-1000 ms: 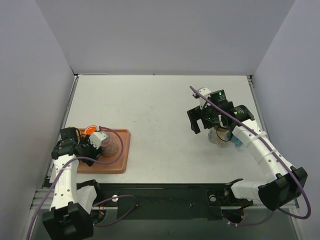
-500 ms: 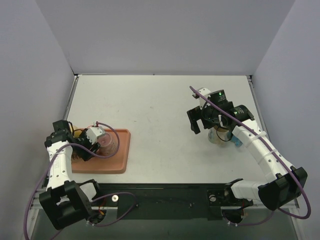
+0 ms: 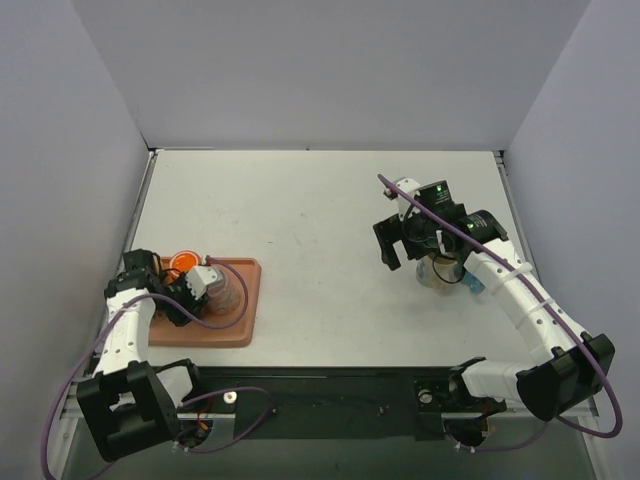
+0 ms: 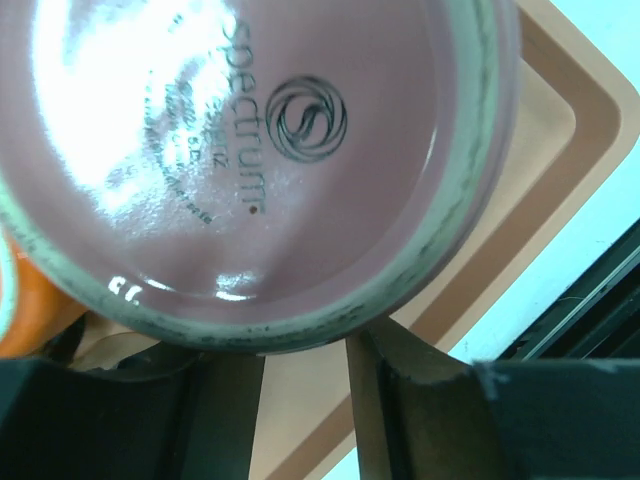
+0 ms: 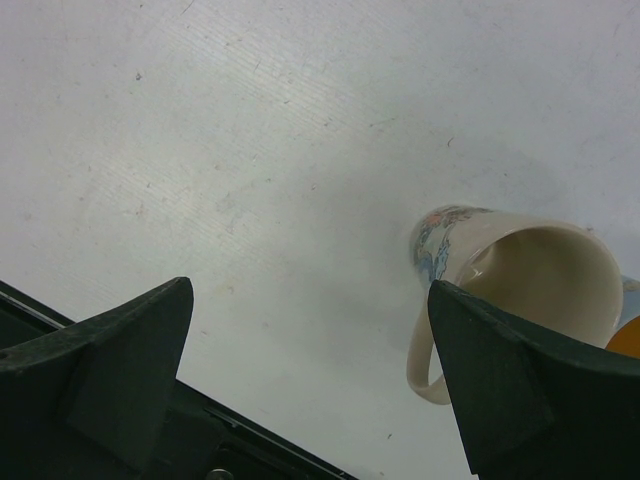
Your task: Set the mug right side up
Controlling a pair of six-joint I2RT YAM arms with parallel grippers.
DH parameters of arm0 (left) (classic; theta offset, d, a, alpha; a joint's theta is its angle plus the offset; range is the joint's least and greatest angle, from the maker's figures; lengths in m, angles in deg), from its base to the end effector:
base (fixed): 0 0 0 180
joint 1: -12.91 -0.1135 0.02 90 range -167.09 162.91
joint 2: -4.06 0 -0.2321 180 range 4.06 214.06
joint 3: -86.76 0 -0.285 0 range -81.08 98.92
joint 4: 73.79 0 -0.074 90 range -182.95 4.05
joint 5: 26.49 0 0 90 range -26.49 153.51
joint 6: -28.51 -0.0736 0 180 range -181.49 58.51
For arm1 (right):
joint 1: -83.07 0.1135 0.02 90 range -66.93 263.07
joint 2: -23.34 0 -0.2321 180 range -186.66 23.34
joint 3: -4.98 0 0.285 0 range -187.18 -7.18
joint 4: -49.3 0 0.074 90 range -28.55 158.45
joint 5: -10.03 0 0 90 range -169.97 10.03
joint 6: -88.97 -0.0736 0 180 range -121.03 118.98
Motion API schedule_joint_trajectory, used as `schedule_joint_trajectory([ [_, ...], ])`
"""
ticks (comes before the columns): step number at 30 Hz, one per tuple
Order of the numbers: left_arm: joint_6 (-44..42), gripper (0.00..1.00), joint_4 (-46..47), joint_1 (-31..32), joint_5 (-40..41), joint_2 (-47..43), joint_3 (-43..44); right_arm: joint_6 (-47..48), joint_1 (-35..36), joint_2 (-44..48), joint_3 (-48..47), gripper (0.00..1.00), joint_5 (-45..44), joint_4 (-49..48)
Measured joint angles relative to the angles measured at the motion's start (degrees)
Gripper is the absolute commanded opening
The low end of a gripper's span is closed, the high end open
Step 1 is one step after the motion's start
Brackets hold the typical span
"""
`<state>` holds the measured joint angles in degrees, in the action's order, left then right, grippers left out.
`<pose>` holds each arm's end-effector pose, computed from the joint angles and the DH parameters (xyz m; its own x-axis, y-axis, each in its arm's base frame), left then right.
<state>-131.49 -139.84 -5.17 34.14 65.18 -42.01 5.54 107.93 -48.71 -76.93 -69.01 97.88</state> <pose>0.2225 0.0347 0.1338 -0.4631 0.7103 -0.5302 0.8128 0.5789 0.0656 0.3057 0.1571 0.2916 -0.5012 -0.3560 -0.7887 -0.6087 0.7929 0.0289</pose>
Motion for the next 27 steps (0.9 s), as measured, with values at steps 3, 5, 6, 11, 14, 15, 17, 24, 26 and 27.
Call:
schedule_joint_trajectory([
  [3, 0.70, 0.14, 0.66, 0.20, -0.04, -0.17, -1.92, 0.00, 0.00, 0.00, 0.00, 0.97, 0.07, 0.20],
  [5, 1.49, 0.00, 1.20, 0.52, -0.72, -0.20, -2.08, 0.00, 0.00, 0.00, -0.02, 0.97, 0.26, 0.24],
  [6, 2.40, 0.00, 1.22, 0.94, -0.76, -0.20, -2.10, 0.00, 0.00, 0.00, -0.02, 0.97, 0.39, 0.26],
  [11, 7.91, 0.00, 1.33, 1.49, -1.14, -1.75, -2.01, -0.17, 0.00, 0.00, -0.09, 0.97, 0.66, 0.28],
  [14, 12.28, 0.00, 0.07, 1.51, -2.14, -4.13, -0.68, -0.70, 0.00, 0.00, -0.44, 0.97, 1.09, 0.61],
  [15, 14.16, 0.00, -0.11, 1.51, -2.71, -5.03, 0.15, -1.03, 0.04, 0.00, -0.74, 0.97, 1.27, 0.68],
  [17, 17.94, 0.00, 0.04, 1.53, -4.37, -6.73, 2.01, -2.36, 0.28, 0.07, -1.31, 0.96, 1.49, 0.48],
  [24, 30.34, 0.00, 2.82, 3.80, -7.93, -10.43, 4.68, -13.38, 5.77, 0.83, -1.38, 0.96, 2.56, -9.40],
  [26, 30.95, 0.00, 3.23, 5.79, -6.69, -10.43, 4.24, -16.00, 8.55, 0.92, -1.07, 0.95, 2.54, -12.98],
  [27, 30.97, 0.00, 3.52, 6.84, -6.10, -10.43, 3.93, -17.03, 9.66, 0.92, -1.01, 0.95, 2.54, -14.16],
])
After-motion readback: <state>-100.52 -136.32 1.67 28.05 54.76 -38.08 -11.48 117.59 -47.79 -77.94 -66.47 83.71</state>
